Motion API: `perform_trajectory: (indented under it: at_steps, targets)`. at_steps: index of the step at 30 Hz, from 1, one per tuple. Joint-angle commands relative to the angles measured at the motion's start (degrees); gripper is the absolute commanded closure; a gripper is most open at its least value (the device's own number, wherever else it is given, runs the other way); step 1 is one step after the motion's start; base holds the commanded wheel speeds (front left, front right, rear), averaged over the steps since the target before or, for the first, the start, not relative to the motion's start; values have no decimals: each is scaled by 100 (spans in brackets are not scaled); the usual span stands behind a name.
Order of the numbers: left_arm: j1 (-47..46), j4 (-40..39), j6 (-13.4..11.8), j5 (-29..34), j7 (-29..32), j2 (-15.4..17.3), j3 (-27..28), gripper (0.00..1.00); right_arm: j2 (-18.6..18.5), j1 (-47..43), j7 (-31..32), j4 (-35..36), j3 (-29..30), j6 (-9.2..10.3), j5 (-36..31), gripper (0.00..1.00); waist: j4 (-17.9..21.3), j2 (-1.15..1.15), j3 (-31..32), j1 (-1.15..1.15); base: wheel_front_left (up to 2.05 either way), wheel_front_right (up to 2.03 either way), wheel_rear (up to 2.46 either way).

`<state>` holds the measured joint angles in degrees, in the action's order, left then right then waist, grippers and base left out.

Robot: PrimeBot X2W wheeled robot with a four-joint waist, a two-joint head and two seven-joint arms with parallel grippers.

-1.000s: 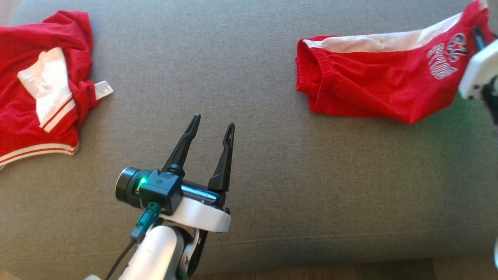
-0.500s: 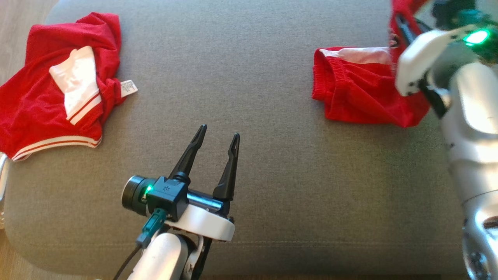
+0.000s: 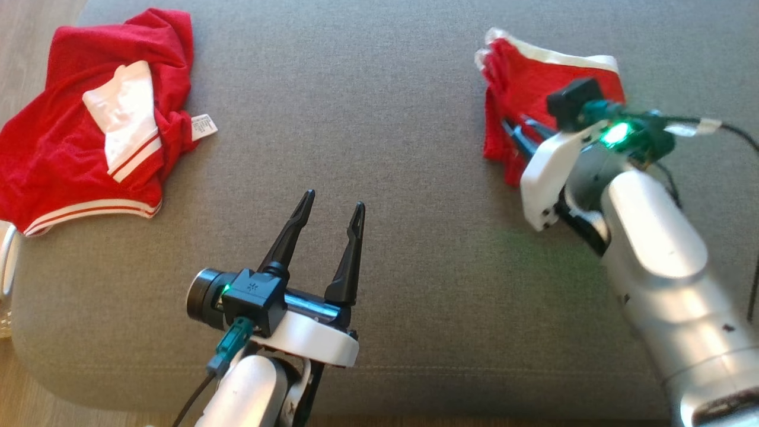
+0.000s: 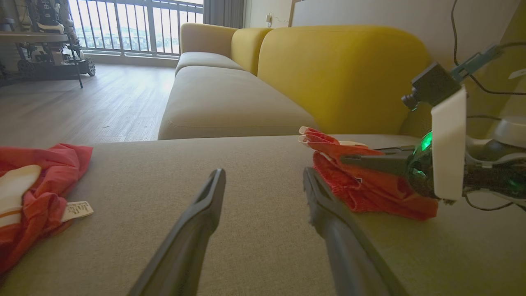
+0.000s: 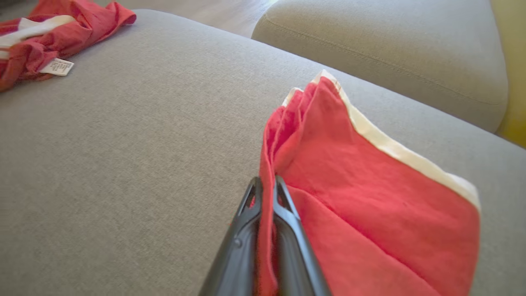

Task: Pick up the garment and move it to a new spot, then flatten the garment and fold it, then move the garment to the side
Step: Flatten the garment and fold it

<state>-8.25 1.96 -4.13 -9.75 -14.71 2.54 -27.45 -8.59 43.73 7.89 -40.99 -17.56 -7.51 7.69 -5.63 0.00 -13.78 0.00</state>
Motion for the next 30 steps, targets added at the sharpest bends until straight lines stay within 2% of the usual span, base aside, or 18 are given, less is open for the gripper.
perform_trajectory:
  at_steps: [1, 2, 3, 6, 9, 10, 15, 18, 23, 30]
  targets:
    - [-113, -207, -38, -32, -29, 33, 148, 0, 135, -45, 31, 358, -149, 2, 163, 63, 18, 0, -20, 0, 0, 0, 0]
    - [-115, -205, -35, -35, -29, 33, 145, 0, 151, -120, 27, 467, -174, 2, 275, 22, 29, 0, -21, 0, 0, 0, 0]
    - [-114, -201, -32, -37, -29, 33, 145, 0, 162, -197, 40, 578, -192, 2, 380, 0, 42, 0, -16, 0, 0, 0, 0]
    - [-104, -194, -32, -33, -29, 33, 161, 0, 125, -433, -31, 1016, -156, 2, 546, 0, 83, 0, 26, 0, 0, 0, 0]
    - [-57, -329, -108, -20, -29, 33, 256, 0, 20, -953, -233, 1717, 180, 2, 623, 0, 126, 0, 165, 0, 0, 0, 0]
    - [17, -375, -134, -2, -29, 33, 311, 0, -34, -1275, -372, 2045, 559, 2, 539, 0, 146, 0, 242, 0, 0, 0, 0]
    - [254, -450, -221, 53, -29, 33, 506, 0, -23, -2060, -1054, 2702, 1465, 2, 140, 0, 220, 0, 450, 0, 0, 0, 0]
    - [436, -498, -293, 82, -29, 33, 662, 0, 236, -2565, -1509, 2792, 1931, 2, -61, 0, 262, 0, 604, 0, 0, 0, 0]
    - [750, -573, -391, 147, -29, 33, 928, 0, 483, -3115, -1983, 2815, 2109, 2, -221, 0, 365, 0, 847, 0, 0, 0, 0]
    - [1409, -677, -454, 287, -29, 44, 1309, 0, 567, -3866, -2282, 2963, 1935, 2, -278, 0, 538, 0, 1352, 0, 0, 0, 0]
